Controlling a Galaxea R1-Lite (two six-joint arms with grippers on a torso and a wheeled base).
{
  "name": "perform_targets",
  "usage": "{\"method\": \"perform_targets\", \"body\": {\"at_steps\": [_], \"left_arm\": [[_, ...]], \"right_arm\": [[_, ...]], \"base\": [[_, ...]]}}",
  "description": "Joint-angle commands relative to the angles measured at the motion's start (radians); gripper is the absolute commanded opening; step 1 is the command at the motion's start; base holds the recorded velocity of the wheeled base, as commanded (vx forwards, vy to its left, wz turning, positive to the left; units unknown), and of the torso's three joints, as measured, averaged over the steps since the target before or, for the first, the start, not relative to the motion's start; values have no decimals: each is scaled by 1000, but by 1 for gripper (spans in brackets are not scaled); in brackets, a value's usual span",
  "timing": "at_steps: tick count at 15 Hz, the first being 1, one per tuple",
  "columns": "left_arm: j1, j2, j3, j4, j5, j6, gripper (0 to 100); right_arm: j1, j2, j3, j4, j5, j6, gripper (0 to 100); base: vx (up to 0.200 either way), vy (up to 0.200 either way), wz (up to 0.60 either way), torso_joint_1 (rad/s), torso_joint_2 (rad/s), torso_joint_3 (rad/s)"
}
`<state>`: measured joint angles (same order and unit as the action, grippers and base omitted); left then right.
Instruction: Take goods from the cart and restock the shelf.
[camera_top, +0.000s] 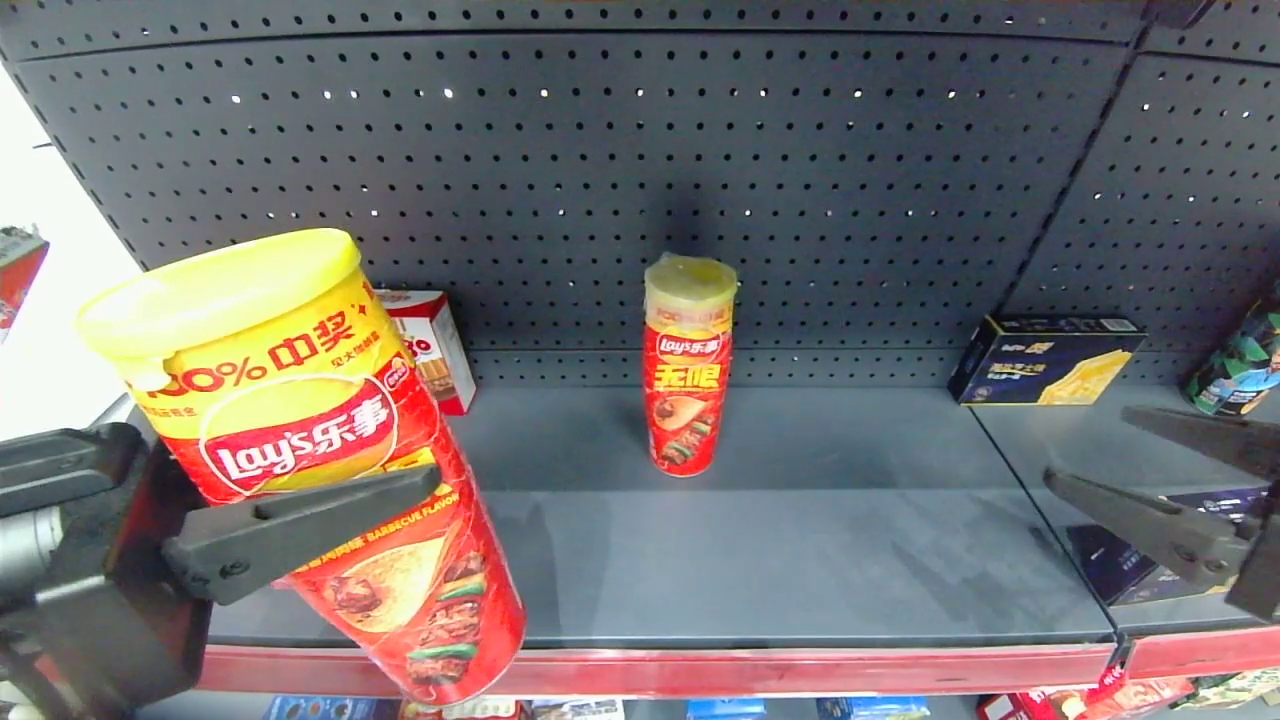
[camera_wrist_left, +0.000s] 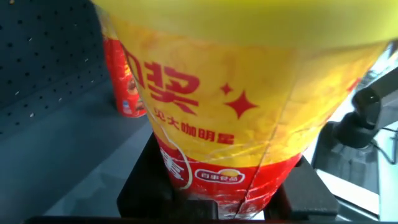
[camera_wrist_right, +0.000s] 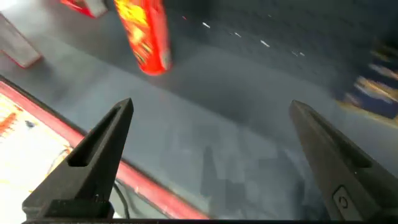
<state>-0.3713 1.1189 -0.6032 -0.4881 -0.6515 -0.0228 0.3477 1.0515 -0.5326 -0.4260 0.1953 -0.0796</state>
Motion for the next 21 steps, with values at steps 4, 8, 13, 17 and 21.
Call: {"method": "perform_targets", "body": {"at_steps": [4, 8, 13, 17, 21], "left_arm": [[0, 45, -36, -1, 47, 1, 0], [2, 110, -82, -1, 50, 1, 0], [0, 119, -89, -1, 23, 1, 0], [-1, 127, -92, -4, -5, 1, 0], [0, 131, -92, -3, -5, 1, 0]], "right_arm": [[27, 328, -83, -175, 187, -6, 100], [17, 555, -245, -277, 296, -55, 100], [20, 820, -492, -363, 547, -80, 100], [25, 958, -655, -381, 699, -80, 100], [30, 1047, -741, -386, 722, -80, 100]], "base": [[0, 0, 0, 0, 0, 0], [0, 0, 0, 0, 0, 0], [0, 0, 0, 0, 0, 0], [0, 0, 0, 0, 0, 0], [0, 0, 0, 0, 0, 0]]}}
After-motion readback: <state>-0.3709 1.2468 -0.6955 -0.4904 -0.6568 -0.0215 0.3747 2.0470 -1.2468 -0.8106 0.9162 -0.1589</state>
